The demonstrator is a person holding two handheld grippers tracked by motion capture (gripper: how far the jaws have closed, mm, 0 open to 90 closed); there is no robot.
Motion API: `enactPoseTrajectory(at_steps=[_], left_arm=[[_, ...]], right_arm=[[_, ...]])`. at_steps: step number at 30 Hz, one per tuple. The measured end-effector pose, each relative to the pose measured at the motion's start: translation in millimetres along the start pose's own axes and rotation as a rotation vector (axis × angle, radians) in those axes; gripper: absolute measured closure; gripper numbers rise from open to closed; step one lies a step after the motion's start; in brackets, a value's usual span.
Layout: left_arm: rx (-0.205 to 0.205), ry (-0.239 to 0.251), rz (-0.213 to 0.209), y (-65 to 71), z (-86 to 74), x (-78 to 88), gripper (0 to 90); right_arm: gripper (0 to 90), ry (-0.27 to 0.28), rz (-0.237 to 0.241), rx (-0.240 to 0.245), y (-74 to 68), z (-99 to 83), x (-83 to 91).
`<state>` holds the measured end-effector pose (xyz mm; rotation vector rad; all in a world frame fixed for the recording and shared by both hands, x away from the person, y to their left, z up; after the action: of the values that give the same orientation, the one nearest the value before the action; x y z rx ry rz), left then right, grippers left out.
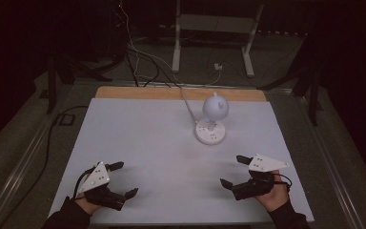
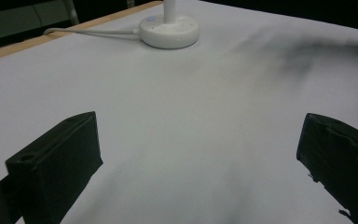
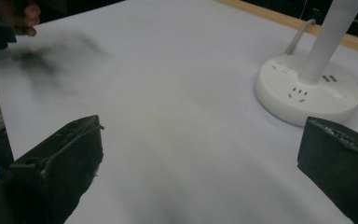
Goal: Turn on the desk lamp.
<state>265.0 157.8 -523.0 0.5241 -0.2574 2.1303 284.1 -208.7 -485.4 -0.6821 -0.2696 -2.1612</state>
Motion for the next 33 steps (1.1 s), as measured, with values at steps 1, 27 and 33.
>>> enactPoseTrajectory(at_steps=[1,27,33], left_arm=[[0.001,-0.001,0.0,0.1,-0.2,0.0,0.3],[0.002,-0.002,-0.003,1.2,-0.3,0.0,0.3],[0.001,-0.003,-0.004,1.4,-0.4,-0.2,0.2]], right_arm=[[0.0,0.001,-0.001,-0.001,1.0,1.0,-0.1],[0.9,0.002,-0.043,-0.021,32.1,20.7,-6.1],[0.9,0.0,-0.059,-0.018,37.8,23.4,-8.1]])
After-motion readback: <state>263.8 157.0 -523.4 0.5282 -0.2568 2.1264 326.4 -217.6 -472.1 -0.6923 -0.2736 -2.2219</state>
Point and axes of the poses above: each handheld gripper's, and its own axes: x roughly backward along the jaws, z roughly out of its top, y roughly to its right, the point moved 7 cm from there along -x, roughly forward along the jaws, and after that the axes turned 4 degrees about -y, right-handed, at the moved point
